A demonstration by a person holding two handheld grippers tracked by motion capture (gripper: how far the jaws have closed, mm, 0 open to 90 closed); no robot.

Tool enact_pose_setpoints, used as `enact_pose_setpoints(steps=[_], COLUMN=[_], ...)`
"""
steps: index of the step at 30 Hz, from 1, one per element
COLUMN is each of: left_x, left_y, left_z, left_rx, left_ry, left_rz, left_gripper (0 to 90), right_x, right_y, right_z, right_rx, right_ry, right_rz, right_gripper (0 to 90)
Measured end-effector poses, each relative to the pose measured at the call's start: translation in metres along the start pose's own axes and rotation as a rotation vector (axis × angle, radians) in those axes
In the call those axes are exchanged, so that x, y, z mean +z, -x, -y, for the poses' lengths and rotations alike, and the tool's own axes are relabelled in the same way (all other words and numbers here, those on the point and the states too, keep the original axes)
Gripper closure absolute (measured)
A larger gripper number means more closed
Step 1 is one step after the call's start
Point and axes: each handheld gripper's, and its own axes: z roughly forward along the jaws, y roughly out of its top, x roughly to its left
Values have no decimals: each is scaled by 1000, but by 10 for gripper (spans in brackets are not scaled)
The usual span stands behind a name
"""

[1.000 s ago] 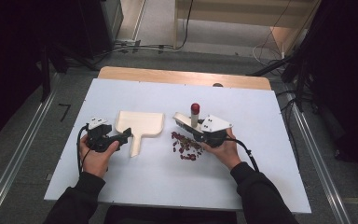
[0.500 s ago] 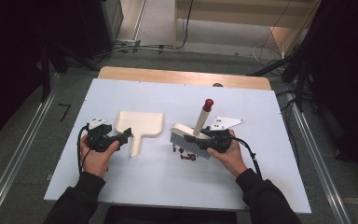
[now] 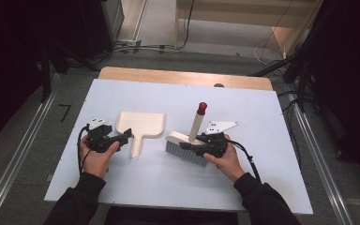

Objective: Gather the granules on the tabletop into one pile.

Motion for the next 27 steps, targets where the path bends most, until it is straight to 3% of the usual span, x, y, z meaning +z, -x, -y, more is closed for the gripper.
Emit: enact_pose_setpoints(steps=[8,15,27], left_x=[0,2,3], left_y=[0,0,0], left_z=[0,1,1], left_rx=[3,5,2], left_ry=[-2,-5,-9], left_rz=[3,2,2], left_gripper=[180,180,180], right_x=[2,-3,-4], right_y=[8,24,50], right_z=[1,-3,-8], right_rx=[19,-19,-44], right_ry=[-31,-29,-40], right_rz=[12,35,7], right_gripper=[643,643,643])
